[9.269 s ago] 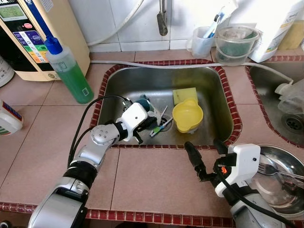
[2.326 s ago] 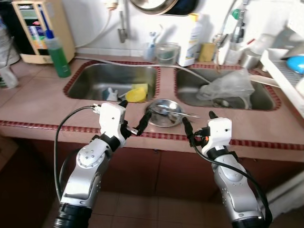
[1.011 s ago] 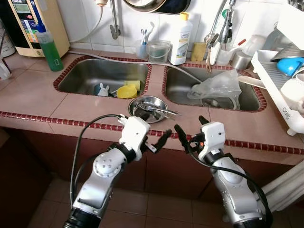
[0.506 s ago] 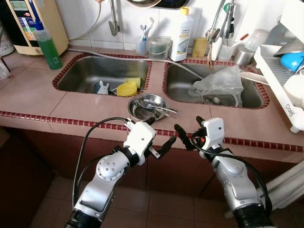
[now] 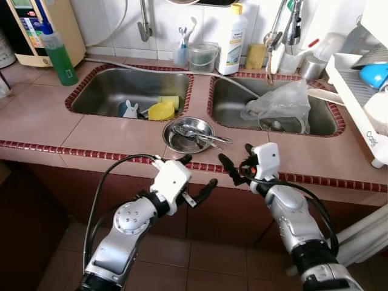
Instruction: Kitchen organization
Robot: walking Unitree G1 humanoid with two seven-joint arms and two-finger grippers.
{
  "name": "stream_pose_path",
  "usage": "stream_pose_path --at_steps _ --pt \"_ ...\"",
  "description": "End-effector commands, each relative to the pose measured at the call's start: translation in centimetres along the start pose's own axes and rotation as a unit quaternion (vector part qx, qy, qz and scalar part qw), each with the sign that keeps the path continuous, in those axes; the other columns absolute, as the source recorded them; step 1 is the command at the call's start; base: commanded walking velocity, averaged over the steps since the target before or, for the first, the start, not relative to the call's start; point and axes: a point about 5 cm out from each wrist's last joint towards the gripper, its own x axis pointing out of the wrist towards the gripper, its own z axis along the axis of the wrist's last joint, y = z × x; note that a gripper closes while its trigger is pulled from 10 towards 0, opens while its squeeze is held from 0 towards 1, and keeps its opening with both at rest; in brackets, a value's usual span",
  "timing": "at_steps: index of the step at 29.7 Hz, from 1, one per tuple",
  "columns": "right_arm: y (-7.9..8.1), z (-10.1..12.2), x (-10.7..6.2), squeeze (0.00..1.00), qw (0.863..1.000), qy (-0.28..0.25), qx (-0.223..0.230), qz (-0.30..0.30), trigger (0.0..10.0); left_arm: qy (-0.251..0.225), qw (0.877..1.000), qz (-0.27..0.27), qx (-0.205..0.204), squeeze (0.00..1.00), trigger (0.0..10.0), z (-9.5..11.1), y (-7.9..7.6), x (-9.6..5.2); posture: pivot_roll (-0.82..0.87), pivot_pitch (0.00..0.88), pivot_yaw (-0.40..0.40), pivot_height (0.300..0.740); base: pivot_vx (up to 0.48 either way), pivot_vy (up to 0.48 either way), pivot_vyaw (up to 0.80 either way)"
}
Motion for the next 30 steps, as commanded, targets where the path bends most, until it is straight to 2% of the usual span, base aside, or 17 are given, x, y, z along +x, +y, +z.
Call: stream_pose_path --at_steps 1,5,6,8,10,13,14,15,16,17,18,21,22,30 --pt "0.2 0.3 0.4 0.0 1.0 -0.006 0.001 0.01 10.0 -0.011 1.0 -0.001 0.005 0.0 10.0 0.6 0.1 -0.1 -0.06 0.092 -0.005 0.74 0.0 0.0 0.0" --pt "0.9 0.3 0.9 0.0 1.0 -0.007 0.01 0.027 9.8 -0.013 1.0 0.001 0.007 0.0 10.0 0.7 0.1 -0.2 -0.05 0.091 -0.011 0.74 0.0 0.0 0.0" --pt "1.0 0.2 1.0 0.0 1.0 -0.006 0.01 0.029 9.2 -0.013 1.0 0.001 0.007 0.0 10.0 0.7 0.1 -0.2 -0.05 0.091 -0.011 0.74 0.0 0.0 0.0" --pt "1.2 0.1 1.2 0.0 0.999 -0.004 0.011 0.031 9.5 -0.013 1.0 0.001 0.007 0.0 10.0 0.7 0.1 -0.2 -0.04 0.088 -0.012 0.74 0.0 0.0 0.0" --pt "1.6 -0.1 1.3 0.0 0.999 -0.002 0.014 0.039 8.6 -0.013 1.0 0.002 0.008 0.0 10.0 0.7 0.1 -0.2 -0.04 0.085 -0.013 0.74 0.0 0.0 0.0" --pt "2.0 -0.3 1.4 0.0 0.999 -0.001 0.02 0.047 8.7 -0.014 1.0 0.003 0.008 0.0 10.0 0.8 0.1 -0.3 -0.03 0.084 -0.014 0.74 0.0 0.0 0.0" --pt "2.3 -0.4 1.4 0.0 0.998 -0.001 0.021 0.051 9.0 -0.014 1.0 0.004 0.008 0.0 10.0 0.8 0.1 -0.3 -0.03 0.081 -0.016 0.74 0.0 0.0 0.0" --pt "2.6 -0.6 1.5 0.0 0.998 0.001 0.023 0.056 8.4 -0.014 1.0 0.005 0.008 0.0 10.0 0.8 0.1 -0.3 -0.03 0.078 -0.017 0.74 0.0 0.0 0.0" --pt "2.9 -0.7 1.6 0.0 0.998 0.003 0.024 0.062 8.3 -0.015 1.0 0.006 0.009 0.0 10.0 0.8 0.1 -0.3 -0.03 0.078 -0.017 0.74 0.0 0.0 0.0" --pt "3.2 -0.8 1.6 0.0 0.998 0.004 0.023 0.065 9.4 -0.015 1.0 0.006 0.009 0.0 10.0 0.8 0.1 -0.3 -0.03 0.076 -0.018 0.74 0.0 0.0 0.0" --pt "3.3 -0.9 1.6 0.0 0.998 0.004 0.024 0.066 9.6 -0.015 1.0 0.006 0.009 0.0 10.0 0.8 0.1 -0.3 -0.03 0.076 -0.018 0.74 0.0 0.0 0.0" --pt "3.6 -1.0 1.6 0.0 0.997 0.003 0.026 0.069 9.7 -0.016 1.0 0.006 0.009 0.0 10.0 0.9 0.1 -0.3 -0.03 0.073 -0.022 0.74 0.0 0.0 0.0" --pt "4.1 -1.2 1.6 0.0 0.997 0.004 0.028 0.075 10.0 -0.016 1.0 0.006 0.009 0.0 10.0 0.9 0.1 -0.3 -0.03 0.072 -0.022 0.74 0.0 0.0 0.0" --pt "4.7 -1.5 1.5 0.0 0.996 0.004 0.031 0.085 10.0 -0.016 1.0 0.004 0.009 0.0 10.0 0.9 0.0 -0.2 -0.03 0.067 -0.021 0.74 0.0 0.0 0.0"
